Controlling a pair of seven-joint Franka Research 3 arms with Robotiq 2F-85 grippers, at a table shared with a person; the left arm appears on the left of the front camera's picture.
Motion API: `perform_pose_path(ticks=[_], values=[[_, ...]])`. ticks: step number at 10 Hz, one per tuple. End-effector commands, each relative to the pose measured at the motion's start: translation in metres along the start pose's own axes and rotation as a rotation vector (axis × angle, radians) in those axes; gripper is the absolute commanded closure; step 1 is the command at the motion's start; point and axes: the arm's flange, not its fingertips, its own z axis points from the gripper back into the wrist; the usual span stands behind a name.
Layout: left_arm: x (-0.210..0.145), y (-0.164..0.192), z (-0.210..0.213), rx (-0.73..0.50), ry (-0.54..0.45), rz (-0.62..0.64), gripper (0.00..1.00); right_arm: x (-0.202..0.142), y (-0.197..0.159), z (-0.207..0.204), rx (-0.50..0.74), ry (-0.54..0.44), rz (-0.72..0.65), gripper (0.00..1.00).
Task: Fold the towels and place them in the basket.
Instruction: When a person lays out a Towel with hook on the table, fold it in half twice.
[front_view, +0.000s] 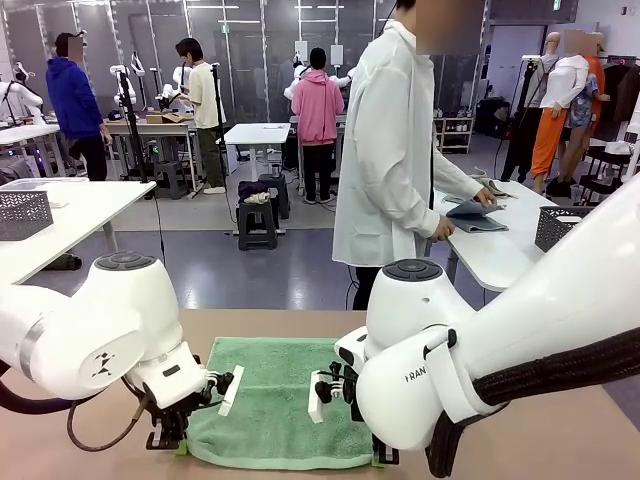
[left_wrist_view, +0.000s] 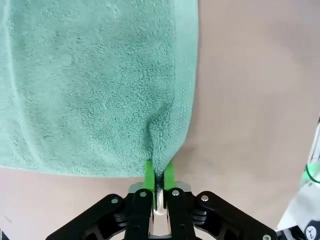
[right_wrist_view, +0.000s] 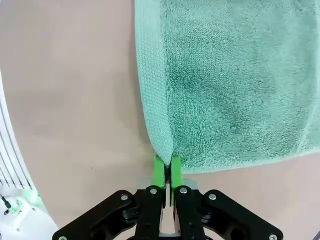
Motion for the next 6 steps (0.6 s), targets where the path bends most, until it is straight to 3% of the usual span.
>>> perform_pose_path(ticks=[1, 6], values=[[-0.001, 0.002, 0.031, 0.029, -0.039, 0.007, 1.0, 0.0, -0.001, 0.032, -0.022, 0.0, 0.004, 1.0], [-0.005, 0.006, 0.054, 0.044, 0.001, 0.037, 1.0, 0.009, -0.004, 0.068, -0.076, 0.044, 0.008, 1.0]])
